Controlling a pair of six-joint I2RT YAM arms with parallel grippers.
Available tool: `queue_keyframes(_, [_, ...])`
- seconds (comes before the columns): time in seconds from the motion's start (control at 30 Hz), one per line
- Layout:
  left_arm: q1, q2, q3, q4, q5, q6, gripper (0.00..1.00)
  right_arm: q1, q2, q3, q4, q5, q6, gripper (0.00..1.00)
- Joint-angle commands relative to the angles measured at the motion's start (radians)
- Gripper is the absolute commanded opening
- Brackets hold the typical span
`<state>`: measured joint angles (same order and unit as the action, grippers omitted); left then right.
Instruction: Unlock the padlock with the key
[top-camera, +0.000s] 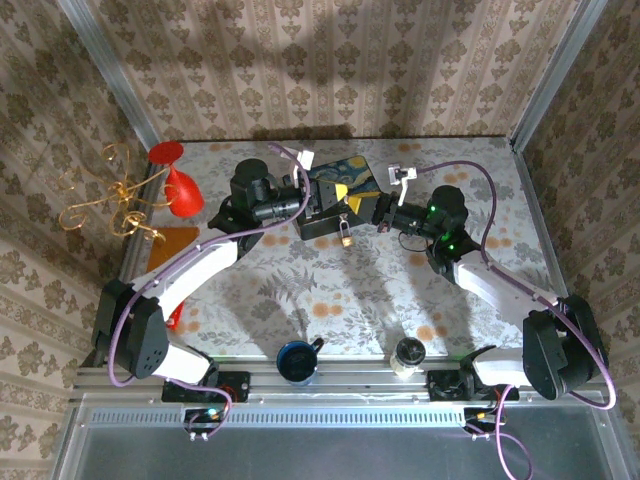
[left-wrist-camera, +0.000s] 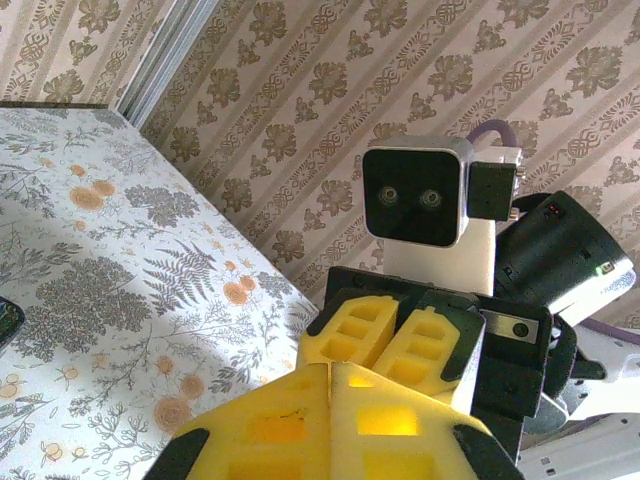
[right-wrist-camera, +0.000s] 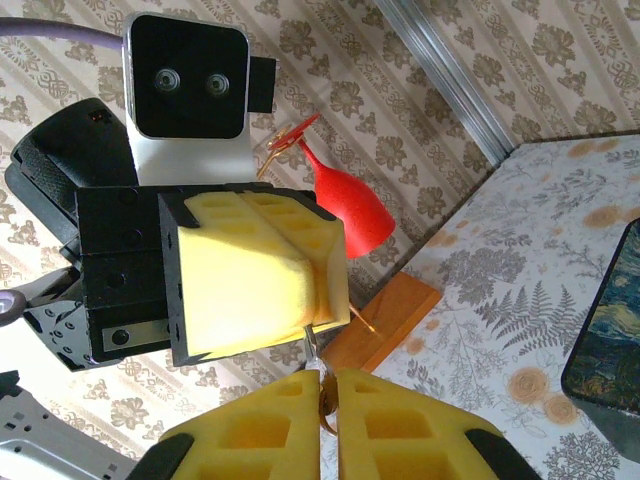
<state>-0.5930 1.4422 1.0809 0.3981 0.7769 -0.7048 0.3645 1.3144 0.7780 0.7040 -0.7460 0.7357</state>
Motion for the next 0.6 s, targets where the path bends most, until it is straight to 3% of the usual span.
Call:
queue_keyframes(0.0, [0.008, -0.034, -0.003, 0.039, -0.001, -0.013, 0.0, 0.002, -0.027, -0.006, 0.006, 0.011, -0.011, 0.11])
queue_keyframes(0.2, [0.008, -0.028, -0.003, 0.048, 0.005, -0.019, 0.0, 0.004, -0.014, -0.003, 0.042, -0.002, 0.012, 0.19])
queue_keyframes(0.57, [0.009, -0.025, 0.003, 0.051, 0.007, -0.023, 0.0, 0.008, 0.014, 0.01, 0.075, -0.027, 0.037, 0.16])
